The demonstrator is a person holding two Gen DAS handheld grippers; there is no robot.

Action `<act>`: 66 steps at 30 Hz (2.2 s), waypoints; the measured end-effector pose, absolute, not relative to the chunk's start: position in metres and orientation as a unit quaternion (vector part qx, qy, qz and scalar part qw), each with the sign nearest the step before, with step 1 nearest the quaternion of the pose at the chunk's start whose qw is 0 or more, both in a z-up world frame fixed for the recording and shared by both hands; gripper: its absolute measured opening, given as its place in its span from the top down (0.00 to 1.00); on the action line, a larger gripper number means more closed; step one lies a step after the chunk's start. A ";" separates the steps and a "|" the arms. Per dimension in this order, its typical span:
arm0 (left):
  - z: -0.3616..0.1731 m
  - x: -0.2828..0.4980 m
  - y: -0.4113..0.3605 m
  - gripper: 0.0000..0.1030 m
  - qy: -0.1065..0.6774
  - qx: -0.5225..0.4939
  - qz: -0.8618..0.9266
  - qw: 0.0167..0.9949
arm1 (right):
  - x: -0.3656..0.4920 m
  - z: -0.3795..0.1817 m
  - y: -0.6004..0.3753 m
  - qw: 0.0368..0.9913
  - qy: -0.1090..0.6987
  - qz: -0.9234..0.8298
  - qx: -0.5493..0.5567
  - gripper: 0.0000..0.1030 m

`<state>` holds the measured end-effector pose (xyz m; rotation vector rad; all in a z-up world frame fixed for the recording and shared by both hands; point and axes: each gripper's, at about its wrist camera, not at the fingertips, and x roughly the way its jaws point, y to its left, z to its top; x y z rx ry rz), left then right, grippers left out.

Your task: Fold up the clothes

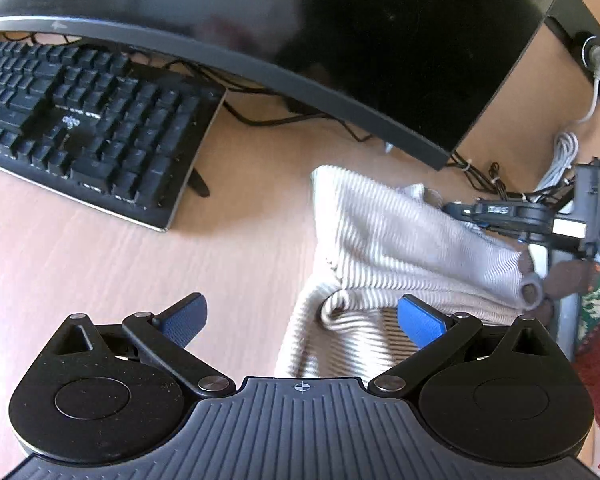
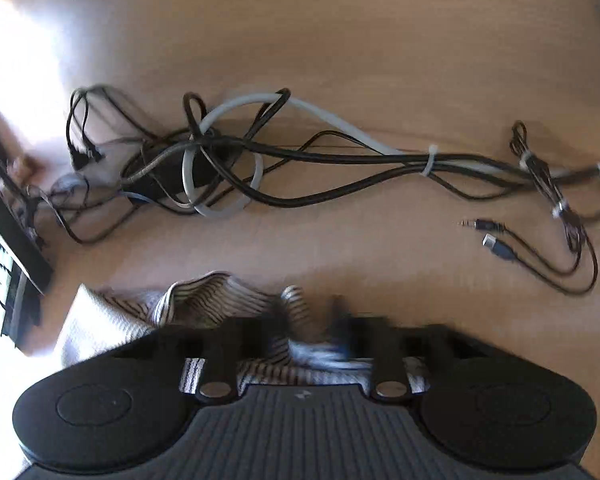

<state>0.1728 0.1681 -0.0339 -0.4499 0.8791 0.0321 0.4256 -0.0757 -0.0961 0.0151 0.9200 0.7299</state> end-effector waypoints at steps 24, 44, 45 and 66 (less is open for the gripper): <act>-0.018 0.202 0.128 0.22 0.401 -0.132 -0.140 0.895 | 0.222 -0.092 -0.168 0.801 0.488 0.334 0.089 0.96; -0.018 0.165 0.168 0.07 0.448 -0.211 -0.161 0.854 | 0.222 -0.075 -0.174 0.858 0.415 0.295 -0.060 0.52; -0.015 0.168 0.170 0.07 0.445 -0.226 -0.162 0.851 | 0.224 -0.076 -0.173 0.858 0.416 0.295 -0.057 0.52; -0.061 0.189 0.133 0.25 0.508 -0.164 -0.151 0.832 | 0.222 -0.085 -0.218 0.867 0.442 0.228 -0.029 0.48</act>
